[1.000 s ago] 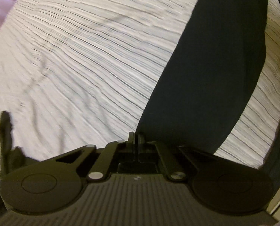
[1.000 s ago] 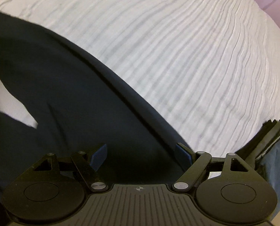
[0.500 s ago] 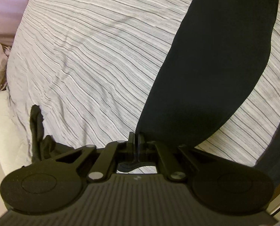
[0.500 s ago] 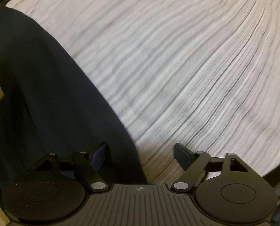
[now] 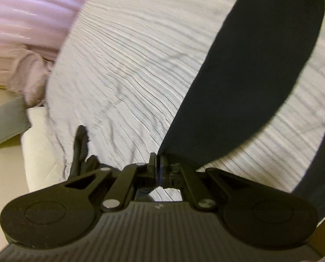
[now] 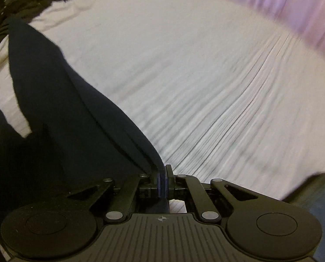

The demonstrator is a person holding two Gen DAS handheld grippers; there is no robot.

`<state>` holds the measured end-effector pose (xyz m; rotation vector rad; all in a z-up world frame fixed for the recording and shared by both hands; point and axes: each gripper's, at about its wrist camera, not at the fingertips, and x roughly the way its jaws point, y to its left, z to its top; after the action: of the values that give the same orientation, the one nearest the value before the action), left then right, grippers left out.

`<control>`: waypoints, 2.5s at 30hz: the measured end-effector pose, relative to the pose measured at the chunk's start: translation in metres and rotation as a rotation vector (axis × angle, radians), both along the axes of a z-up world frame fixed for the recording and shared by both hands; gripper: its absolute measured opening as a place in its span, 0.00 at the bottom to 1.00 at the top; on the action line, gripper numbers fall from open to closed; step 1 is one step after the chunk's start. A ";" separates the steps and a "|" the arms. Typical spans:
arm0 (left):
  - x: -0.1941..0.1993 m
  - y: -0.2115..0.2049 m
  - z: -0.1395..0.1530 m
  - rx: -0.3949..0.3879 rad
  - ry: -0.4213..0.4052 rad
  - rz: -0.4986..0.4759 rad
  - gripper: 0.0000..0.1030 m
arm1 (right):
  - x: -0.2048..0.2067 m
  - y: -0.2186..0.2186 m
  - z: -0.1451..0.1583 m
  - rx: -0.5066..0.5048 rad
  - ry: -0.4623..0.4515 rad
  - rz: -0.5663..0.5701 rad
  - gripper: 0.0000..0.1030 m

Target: Fold clothes

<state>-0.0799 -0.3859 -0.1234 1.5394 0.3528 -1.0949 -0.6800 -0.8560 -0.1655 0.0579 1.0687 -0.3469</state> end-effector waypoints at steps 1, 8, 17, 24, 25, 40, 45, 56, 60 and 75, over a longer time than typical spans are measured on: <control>-0.006 0.017 0.007 -0.033 0.006 0.000 0.00 | -0.011 0.020 0.011 -0.041 -0.013 -0.027 0.01; -0.047 0.142 -0.010 -0.084 0.092 0.000 0.00 | -0.086 0.169 0.012 -0.099 0.013 -0.325 0.01; -0.075 0.188 -0.089 0.041 0.104 -0.071 0.01 | -0.088 0.221 -0.037 -0.071 0.181 -0.365 0.01; -0.091 0.195 -0.068 -0.053 0.007 -0.030 0.01 | -0.098 0.230 -0.007 -0.211 0.106 -0.247 0.01; -0.097 0.200 -0.076 -0.025 0.004 -0.030 0.01 | -0.104 0.235 -0.012 -0.201 0.103 -0.247 0.01; -0.116 0.235 -0.094 0.020 -0.085 0.020 0.01 | -0.148 0.250 -0.051 -0.104 0.051 -0.333 0.01; -0.127 0.243 -0.138 0.110 -0.064 -0.031 0.01 | -0.151 0.249 -0.069 -0.047 0.094 -0.377 0.02; -0.120 0.265 -0.133 0.194 -0.027 0.067 0.10 | -0.145 0.253 -0.044 -0.082 0.147 -0.406 0.49; -0.099 0.267 -0.101 0.100 0.022 0.243 0.15 | -0.138 0.266 -0.026 -0.104 0.151 -0.445 0.56; 0.060 0.231 -0.143 -0.081 0.820 0.684 0.41 | 0.022 0.362 0.001 -0.066 0.010 -0.389 0.56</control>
<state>-0.0201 -0.1546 -0.2661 0.7177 1.2670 -1.1015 -0.6579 -0.4944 -0.1640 0.2066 1.0534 -0.7330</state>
